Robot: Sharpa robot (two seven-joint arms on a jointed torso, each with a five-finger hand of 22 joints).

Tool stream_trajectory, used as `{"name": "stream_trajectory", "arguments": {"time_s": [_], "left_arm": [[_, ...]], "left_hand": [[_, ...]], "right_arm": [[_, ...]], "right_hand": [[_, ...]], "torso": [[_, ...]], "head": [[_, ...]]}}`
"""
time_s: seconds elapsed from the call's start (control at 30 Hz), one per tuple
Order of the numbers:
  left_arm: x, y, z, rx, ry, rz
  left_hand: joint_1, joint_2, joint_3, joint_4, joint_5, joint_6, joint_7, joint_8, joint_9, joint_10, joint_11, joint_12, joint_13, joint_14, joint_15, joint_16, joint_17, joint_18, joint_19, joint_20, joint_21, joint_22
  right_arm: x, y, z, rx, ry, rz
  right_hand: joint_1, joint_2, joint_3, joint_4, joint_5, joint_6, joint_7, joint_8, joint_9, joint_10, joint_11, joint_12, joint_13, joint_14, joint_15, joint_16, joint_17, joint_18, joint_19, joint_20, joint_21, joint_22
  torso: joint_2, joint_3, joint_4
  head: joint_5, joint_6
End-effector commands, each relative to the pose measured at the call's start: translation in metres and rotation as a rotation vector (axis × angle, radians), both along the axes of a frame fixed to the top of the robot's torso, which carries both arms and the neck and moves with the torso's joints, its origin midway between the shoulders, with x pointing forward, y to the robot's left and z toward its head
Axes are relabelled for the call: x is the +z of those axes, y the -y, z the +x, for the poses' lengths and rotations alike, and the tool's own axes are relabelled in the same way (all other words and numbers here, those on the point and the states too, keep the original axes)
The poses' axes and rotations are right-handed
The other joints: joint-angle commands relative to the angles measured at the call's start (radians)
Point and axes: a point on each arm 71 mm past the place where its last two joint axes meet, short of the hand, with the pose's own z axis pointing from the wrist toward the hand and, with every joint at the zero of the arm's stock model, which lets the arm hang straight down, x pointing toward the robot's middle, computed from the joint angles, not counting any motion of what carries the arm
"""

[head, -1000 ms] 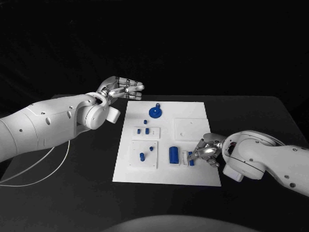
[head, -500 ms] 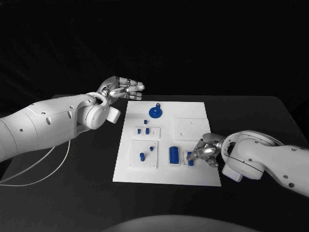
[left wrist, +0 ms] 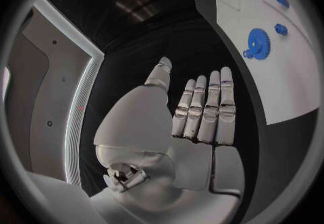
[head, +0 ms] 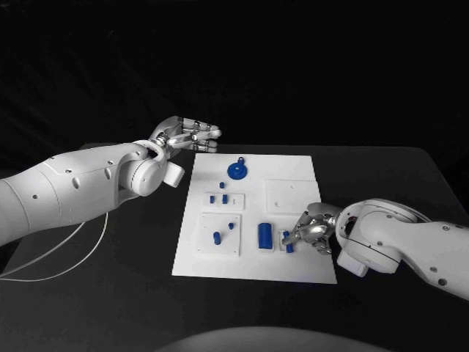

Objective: Assemble the parts on the task board

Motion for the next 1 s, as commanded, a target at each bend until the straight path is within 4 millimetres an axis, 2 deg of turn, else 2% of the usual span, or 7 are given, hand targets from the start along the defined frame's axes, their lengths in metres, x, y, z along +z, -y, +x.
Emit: {"name": "stream_trajectory", "arguments": {"time_s": [0.03, 0.27, 0.33, 0.43, 0.7, 1.0], "left_arm": [[0.0002, 0.0022, -0.0004, -0.017, -0.003, -0.007], [0.0000, 0.0020, -0.0004, -0.017, -0.006, -0.006], [-0.0001, 0.0019, -0.0004, -0.016, -0.006, -0.006], [-0.0002, 0.0019, -0.0005, -0.017, -0.007, -0.006], [-0.0003, 0.0017, -0.0005, -0.018, -0.008, -0.006], [-0.0004, 0.0015, -0.0005, -0.019, -0.009, -0.005]], "left_hand": [[-0.005, 0.001, 0.002, 0.007, -0.004, -0.006, 0.002, 0.003, 0.001, -0.005, -0.001, -0.001, -0.001, 0.003, 0.002, -0.003, 0.001, -0.007, 0.002, 0.001, 0.003, 0.001], [-0.005, 0.001, 0.002, 0.007, -0.004, -0.006, 0.002, 0.003, 0.001, -0.005, -0.001, -0.001, -0.001, 0.003, 0.002, -0.003, 0.001, -0.007, 0.002, 0.001, 0.003, 0.001], [-0.005, 0.001, 0.002, 0.007, -0.004, -0.006, 0.002, 0.003, 0.001, -0.005, -0.001, -0.001, -0.001, 0.003, 0.002, -0.003, 0.001, -0.007, 0.002, 0.001, 0.003, 0.001], [-0.005, -0.001, 0.003, 0.009, -0.004, -0.004, 0.003, 0.003, 0.001, -0.007, -0.001, -0.001, -0.001, 0.002, 0.002, -0.003, 0.001, -0.007, 0.002, 0.001, 0.003, 0.001], [-0.007, -0.003, 0.003, 0.011, -0.004, -0.006, 0.002, 0.003, 0.001, -0.008, 0.000, -0.001, -0.001, 0.002, 0.002, -0.003, 0.001, -0.007, 0.002, 0.001, 0.003, 0.001], [-0.007, -0.003, 0.003, 0.011, -0.004, -0.006, 0.002, 0.003, 0.001, -0.008, 0.000, -0.001, -0.001, 0.002, 0.002, -0.003, 0.001, -0.007, 0.002, 0.001, 0.003, 0.001]], "right_arm": [[-0.0003, -0.0014, -0.0002, 0.009, -0.005, 0.001], [0.0003, -0.0025, 0.0008, 0.007, 0.000, 0.003], [0.0005, -0.0026, 0.0012, 0.005, 0.002, 0.005], [0.0008, -0.0027, 0.0019, 0.001, 0.006, 0.007], [0.0015, -0.0044, 0.0023, -0.001, 0.009, 0.016], [0.0011, -0.0049, 0.0024, 0.012, -0.002, 0.010]], "right_hand": [[0.014, 0.000, 0.059, -0.055, -0.024, -0.002, -0.010, 0.003, -0.003, 0.007, -0.012, 0.000, 0.000, -0.003, -0.008, -0.001, 0.000, 0.006, 0.056, -0.003, -0.004, -0.001], [0.011, -0.023, 0.060, -0.003, -0.059, 0.012, -0.017, 0.003, -0.040, 0.009, -0.015, 0.003, -0.001, -0.002, -0.010, -0.001, 0.000, 0.004, 0.056, -0.005, -0.005, -0.005], [-0.009, -0.039, 0.035, 0.030, -0.058, 0.019, -0.018, 0.002, -0.056, 0.011, -0.015, 0.005, 0.000, -0.002, -0.010, 0.000, 0.001, 0.003, 0.056, -0.005, -0.003, -0.005], [-0.006, -0.056, 0.030, 0.069, -0.068, 0.027, -0.018, 0.003, -0.076, 0.012, -0.016, 0.005, -0.001, -0.002, -0.010, -0.001, 0.000, 0.003, 0.056, -0.006, -0.003, -0.006], [-0.008, -0.090, 0.007, 0.136, -0.073, 0.040, -0.018, 0.003, -0.095, 0.015, -0.016, 0.006, -0.002, -0.002, -0.011, -0.001, 0.001, 0.003, 0.056, -0.007, 0.000, -0.008], [-0.002, -0.100, -0.021, 0.163, -0.074, 0.045, -0.017, 0.003, -0.104, 0.014, -0.015, 0.002, -0.004, -0.002, -0.011, 0.000, 0.003, 0.003, 0.056, -0.006, 0.001, -0.009]], "torso": [[0.000, 0.0002, 0.0002], [0.000, 0.0006, 0.0003], [0.000, 0.0007, 0.0000], [0.000, 0.0002, -0.0001], [0.000, 0.0003, 0.0001], [0.000, 0.0000, 0.0005]], "head": [[0.002, -0.003], [0.004, 0.000], [0.005, 0.000], [0.006, 0.000], [0.008, -0.003], [0.008, -0.007]]}}
